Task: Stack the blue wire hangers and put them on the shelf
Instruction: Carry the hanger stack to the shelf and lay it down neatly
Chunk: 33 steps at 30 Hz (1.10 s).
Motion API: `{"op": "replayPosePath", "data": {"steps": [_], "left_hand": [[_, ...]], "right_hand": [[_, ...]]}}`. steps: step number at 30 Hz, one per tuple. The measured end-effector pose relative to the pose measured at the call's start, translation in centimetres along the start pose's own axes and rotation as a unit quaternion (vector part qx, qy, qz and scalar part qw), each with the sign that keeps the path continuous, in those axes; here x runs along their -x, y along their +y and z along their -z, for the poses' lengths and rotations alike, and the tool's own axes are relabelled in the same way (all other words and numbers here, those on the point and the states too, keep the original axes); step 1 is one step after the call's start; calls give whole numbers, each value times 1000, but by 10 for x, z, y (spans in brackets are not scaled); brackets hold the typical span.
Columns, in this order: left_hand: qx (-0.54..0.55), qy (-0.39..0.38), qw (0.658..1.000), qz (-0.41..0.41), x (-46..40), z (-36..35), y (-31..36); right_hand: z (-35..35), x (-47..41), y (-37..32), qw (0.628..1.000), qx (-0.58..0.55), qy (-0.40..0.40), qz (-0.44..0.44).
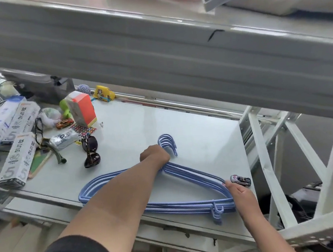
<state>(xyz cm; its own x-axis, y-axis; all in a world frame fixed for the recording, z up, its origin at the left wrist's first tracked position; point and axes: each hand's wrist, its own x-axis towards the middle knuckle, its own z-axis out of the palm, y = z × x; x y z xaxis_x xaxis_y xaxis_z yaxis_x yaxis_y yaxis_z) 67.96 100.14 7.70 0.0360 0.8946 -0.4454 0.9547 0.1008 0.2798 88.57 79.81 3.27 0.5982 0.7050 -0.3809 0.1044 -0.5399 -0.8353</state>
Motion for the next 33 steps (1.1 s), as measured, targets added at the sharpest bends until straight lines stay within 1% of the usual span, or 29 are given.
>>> {"op": "replayPosePath", "data": {"steps": [2, 5, 9, 10, 12, 14, 16, 18, 19, 20, 22, 23, 25, 28, 30, 33], "left_hand": [[15, -11, 1000, -7, 1, 1, -4], [76, -35, 996, -18, 2, 3, -11], [153, -64, 984, -62, -1, 16, -24], [166, -52, 982, -74, 1, 22, -32], [188, 14, 977, -98, 11, 34, -66], [260, 89, 956, -104, 26, 38, -117], [336, 131, 928, -100, 40, 33, -168], [433, 157, 883, -92, 52, 22, -202], [464, 183, 863, -82, 58, 17, -212], [475, 215, 850, -75, 60, 15, -218], [467, 261, 843, -56, 61, 15, -226], [466, 264, 843, -48, 59, 16, -230], [491, 236, 838, -39, 54, 14, -238], [567, 198, 798, -38, 57, -3, -252], [590, 200, 781, -46, 67, -17, -257], [587, 228, 775, -56, 74, -30, -251]], "right_hand": [[0, 1, 1, 1000, 5, 8, 6], [-4, 0, 2, 1000, -6, 18, 7], [-4, -2, 6, 999, -20, 27, -3], [-4, -2, 6, 999, -25, 28, -4], [-4, -2, 4, 999, -42, 27, -5], [-6, -2, 4, 998, -60, 19, -10], [-6, 0, 4, 996, -85, 14, -11], [-8, 3, 5, 993, -119, 14, -5], [-9, 6, 5, 992, -125, 18, 1], [-12, 9, 5, 991, -129, 25, 7], [-18, 15, 5, 987, -154, 47, 14], [-20, 17, 6, 984, -166, 60, 17], [-21, 17, 7, 981, -176, 83, 23], [-22, 14, 10, 985, -140, 91, 35], [-23, 14, 13, 989, -113, 87, 42], [-22, 17, 12, 992, -83, 85, 45]]}}
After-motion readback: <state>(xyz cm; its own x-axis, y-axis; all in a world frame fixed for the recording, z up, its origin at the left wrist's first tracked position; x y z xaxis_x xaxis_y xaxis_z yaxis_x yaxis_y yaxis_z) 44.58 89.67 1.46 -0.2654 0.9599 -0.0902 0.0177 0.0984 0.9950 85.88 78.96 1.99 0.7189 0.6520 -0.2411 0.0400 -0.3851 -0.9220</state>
